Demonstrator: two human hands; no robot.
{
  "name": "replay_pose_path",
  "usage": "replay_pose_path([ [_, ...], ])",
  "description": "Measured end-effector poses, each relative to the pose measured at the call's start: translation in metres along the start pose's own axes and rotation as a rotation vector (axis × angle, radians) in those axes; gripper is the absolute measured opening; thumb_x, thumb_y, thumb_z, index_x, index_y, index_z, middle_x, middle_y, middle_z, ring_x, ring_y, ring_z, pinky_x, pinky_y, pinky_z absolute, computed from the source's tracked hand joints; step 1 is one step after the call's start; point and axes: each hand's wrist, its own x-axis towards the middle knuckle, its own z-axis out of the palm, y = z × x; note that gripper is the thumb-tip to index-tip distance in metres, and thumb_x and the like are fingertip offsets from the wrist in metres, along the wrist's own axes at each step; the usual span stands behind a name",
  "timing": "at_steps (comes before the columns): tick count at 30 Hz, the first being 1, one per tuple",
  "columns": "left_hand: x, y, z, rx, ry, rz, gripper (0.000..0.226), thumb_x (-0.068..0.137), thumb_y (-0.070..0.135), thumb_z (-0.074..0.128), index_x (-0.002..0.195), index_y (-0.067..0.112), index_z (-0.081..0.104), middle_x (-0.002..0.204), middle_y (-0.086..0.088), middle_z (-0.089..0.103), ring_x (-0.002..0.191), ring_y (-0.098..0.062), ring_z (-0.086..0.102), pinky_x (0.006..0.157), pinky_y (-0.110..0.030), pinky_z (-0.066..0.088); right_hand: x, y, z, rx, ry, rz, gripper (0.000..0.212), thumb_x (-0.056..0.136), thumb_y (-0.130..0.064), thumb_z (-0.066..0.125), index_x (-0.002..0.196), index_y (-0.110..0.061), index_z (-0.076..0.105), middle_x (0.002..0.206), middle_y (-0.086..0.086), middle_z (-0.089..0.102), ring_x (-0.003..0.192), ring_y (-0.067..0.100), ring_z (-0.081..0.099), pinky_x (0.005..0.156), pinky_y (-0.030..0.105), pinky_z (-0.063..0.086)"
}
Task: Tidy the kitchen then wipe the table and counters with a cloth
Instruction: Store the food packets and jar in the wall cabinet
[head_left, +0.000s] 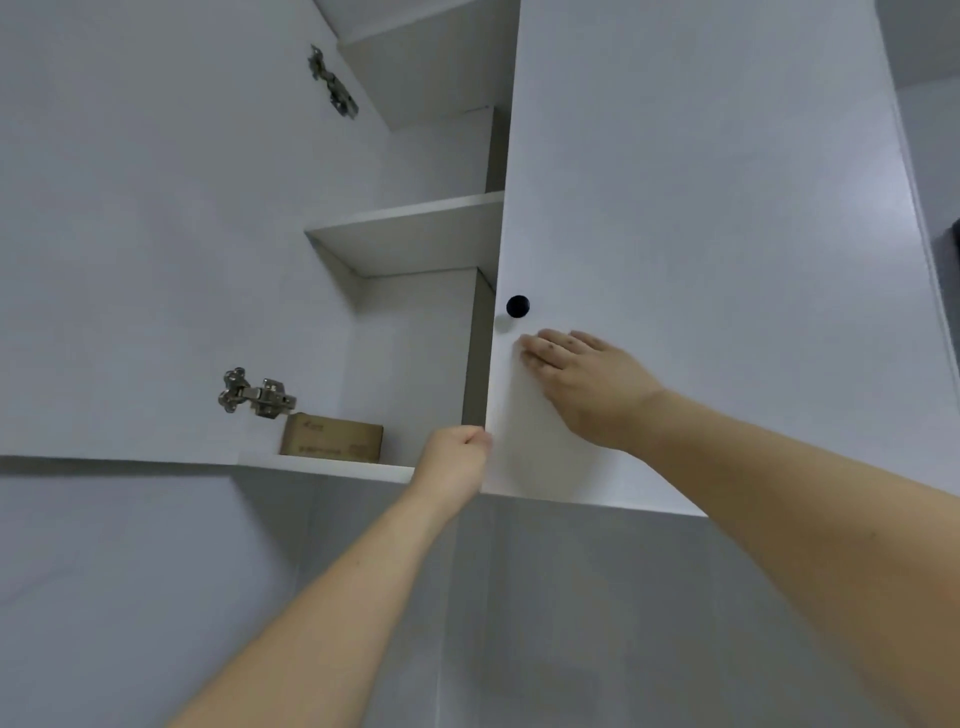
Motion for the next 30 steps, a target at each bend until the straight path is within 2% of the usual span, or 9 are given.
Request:
replay_pose_path([
  [3,-0.010,0.001,-0.013,-0.104,-0.048,-0.050,0.016,0.074,0.035,0.045,0.077,0.021,0.053,0.076,-0.002,0.046,0.075,-0.015,0.040,0.074,-0.032,0.029,-0.012,0.007,-0.021,0.106,0.027,0.114,0.052,0.103,-0.029,0.027,0.150,-0.006,0.023,0.159,-0.001,0.013,0.145,0.017,0.013,0.115,0.029,0.015],
  [7,-0.043,0.030,-0.035,-0.181,-0.017,-0.052,0.025,0.093,0.021,0.054,0.072,0.013,0.064,0.076,-0.008,0.063,0.071,-0.020,0.055,0.075,-0.033,0.047,-0.027,0.011,-0.065,0.315,0.028,0.291,0.045,0.102,-0.036,0.032,0.131,-0.007,0.050,0.146,-0.001,0.033,0.134,0.021,0.033,0.094,0.036,0.041],
  [10,-0.071,0.054,-0.051,-0.214,0.007,-0.031,0.020,0.092,0.019,0.062,0.083,0.005,0.073,0.087,-0.018,0.072,0.079,-0.027,0.065,0.087,-0.041,0.053,-0.042,0.011,-0.104,0.515,0.016,0.397,0.044,0.100,-0.040,0.035,0.111,-0.007,0.061,0.127,0.005,0.048,0.112,0.027,0.050,0.087,0.037,0.046],
  [12,-0.095,0.073,-0.061,-0.240,0.018,-0.037,0.017,0.090,0.019,0.067,0.093,0.005,0.075,0.090,-0.017,0.073,0.084,-0.030,0.068,0.088,-0.041,0.055,-0.054,0.009,-0.130,0.674,-0.009,0.435,0.044,0.099,-0.042,0.039,0.097,-0.004,0.061,0.105,0.007,0.053,0.094,0.027,0.055,0.078,0.034,0.045],
  [15,-0.128,0.104,-0.073,-0.269,0.008,-0.037,0.016,0.087,0.017,0.070,0.093,0.002,0.075,0.083,-0.014,0.074,0.072,-0.023,0.066,0.080,-0.035,0.057,-0.072,0.003,-0.171,0.879,-0.056,0.496,0.042,0.096,-0.046,0.045,0.073,-0.011,0.045,0.075,0.004,0.049,0.065,0.021,0.048,0.059,0.030,0.037],
  [19,-0.170,0.146,-0.085,-0.266,-0.061,-0.015,0.014,0.085,0.015,0.072,0.085,0.001,0.075,0.076,-0.013,0.073,0.066,-0.022,0.066,0.075,-0.033,0.057,-0.100,-0.004,-0.217,1.011,-0.039,0.550,0.046,0.093,-0.048,0.051,0.066,-0.016,0.032,0.066,-0.001,0.041,0.054,0.015,0.038,0.051,0.027,0.029],
  [25,-0.222,0.203,-0.080,-0.368,-0.247,0.059,0.011,0.084,0.013,0.072,0.084,0.003,0.075,0.075,-0.013,0.072,0.064,-0.020,0.066,0.069,-0.030,0.058,-0.151,0.010,-0.270,1.021,0.058,0.646,0.036,0.093,-0.040,0.056,0.090,-0.004,0.062,0.065,0.001,0.050,0.053,0.017,0.043,0.050,0.026,0.032],
  [28,-0.240,0.228,-0.069,-0.378,-0.373,0.088,0.020,0.081,0.017,0.075,0.088,-0.002,0.074,0.084,-0.023,0.069,0.074,-0.026,0.063,0.085,-0.042,0.058,-0.183,0.028,-0.293,1.030,0.073,0.693,0.035,0.092,-0.038,0.059,0.087,-0.003,0.066,0.057,-0.001,0.043,0.049,0.016,0.038,0.049,0.025,0.030],
  [30,-0.250,0.245,-0.060,-0.366,-0.467,0.094,0.022,0.082,0.020,0.074,0.092,0.000,0.075,0.093,-0.028,0.068,0.081,-0.026,0.063,0.090,-0.042,0.056,-0.202,0.040,-0.303,1.059,0.069,0.732,0.033,0.091,-0.035,0.061,0.073,-0.008,0.059,0.049,-0.003,0.038,0.044,0.015,0.035,0.047,0.023,0.030],
])
